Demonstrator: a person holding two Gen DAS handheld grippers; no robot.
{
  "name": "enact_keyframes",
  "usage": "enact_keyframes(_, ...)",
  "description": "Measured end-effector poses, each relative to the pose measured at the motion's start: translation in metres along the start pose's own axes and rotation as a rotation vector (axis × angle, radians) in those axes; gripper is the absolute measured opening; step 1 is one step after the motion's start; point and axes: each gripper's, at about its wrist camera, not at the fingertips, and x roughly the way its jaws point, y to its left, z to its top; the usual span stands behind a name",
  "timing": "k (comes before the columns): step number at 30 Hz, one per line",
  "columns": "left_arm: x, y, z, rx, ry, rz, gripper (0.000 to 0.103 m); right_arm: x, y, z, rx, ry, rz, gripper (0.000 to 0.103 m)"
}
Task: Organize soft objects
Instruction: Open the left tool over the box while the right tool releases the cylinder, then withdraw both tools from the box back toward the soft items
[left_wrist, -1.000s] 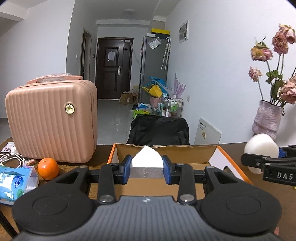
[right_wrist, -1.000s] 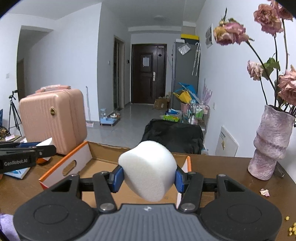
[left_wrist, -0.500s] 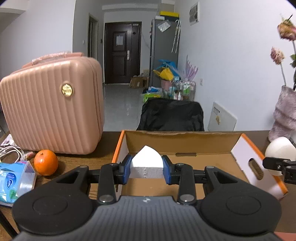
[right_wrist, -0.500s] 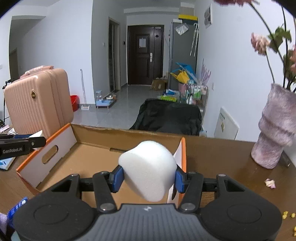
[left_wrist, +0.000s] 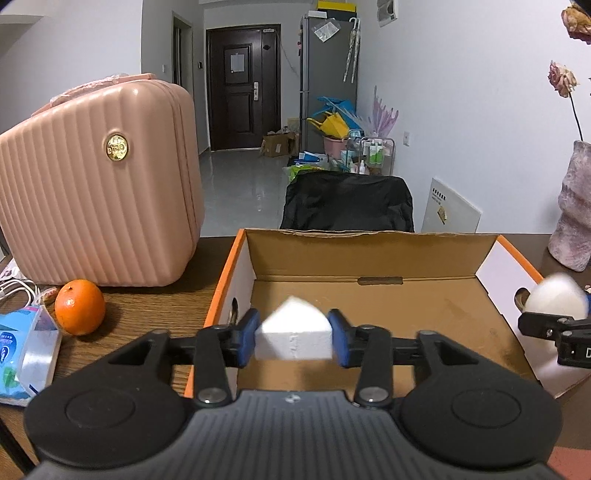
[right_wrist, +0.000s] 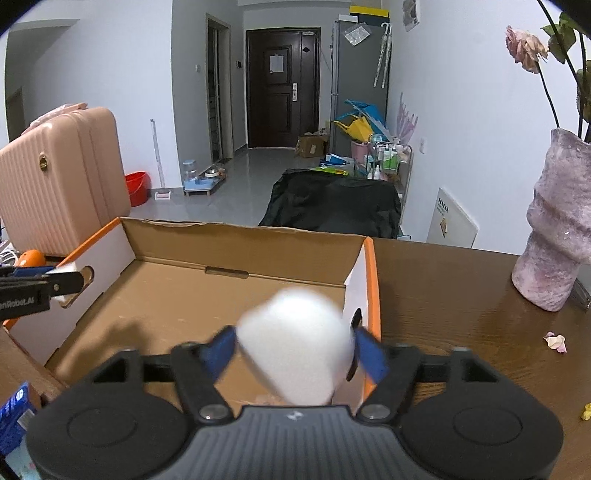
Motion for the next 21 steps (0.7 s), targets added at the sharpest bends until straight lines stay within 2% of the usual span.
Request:
enact_keyframes(1, -0.001, 0.000, 0.000, 0.000, -0.003, 0.001, 0.063, -0.001, 0.000, 0.000, 0.003, -0.008, 0.002, 0.090)
enact_keyframes(2, -0.001, 0.000, -0.001, 0.000, -0.004, -0.003, 0.076, -0.003, -0.001, 0.000, 0.008, -0.014, 0.002, 0.095)
enact_keyframes(3, -0.003, 0.000, -0.001, -0.001, -0.010, -0.003, 0.089, -0.004, -0.002, 0.000, 0.013, -0.019, 0.001, 0.098)
enact_keyframes(5, -0.007, -0.001, -0.001, -0.001, -0.032, 0.003, 0.102, -0.006, -0.004, 0.001, 0.022, -0.026, -0.005, 0.103)
enact_keyframes(9, -0.017, -0.002, -0.001, -0.004, -0.073, 0.027, 0.103, -0.009, -0.006, 0.002, 0.037, -0.031, -0.009, 0.103)
enact_keyframes(21, -0.032, 0.005, 0.004, -0.044, -0.066, 0.002, 0.103, -0.034, -0.002, 0.002, 0.033, -0.083, -0.023, 0.103)
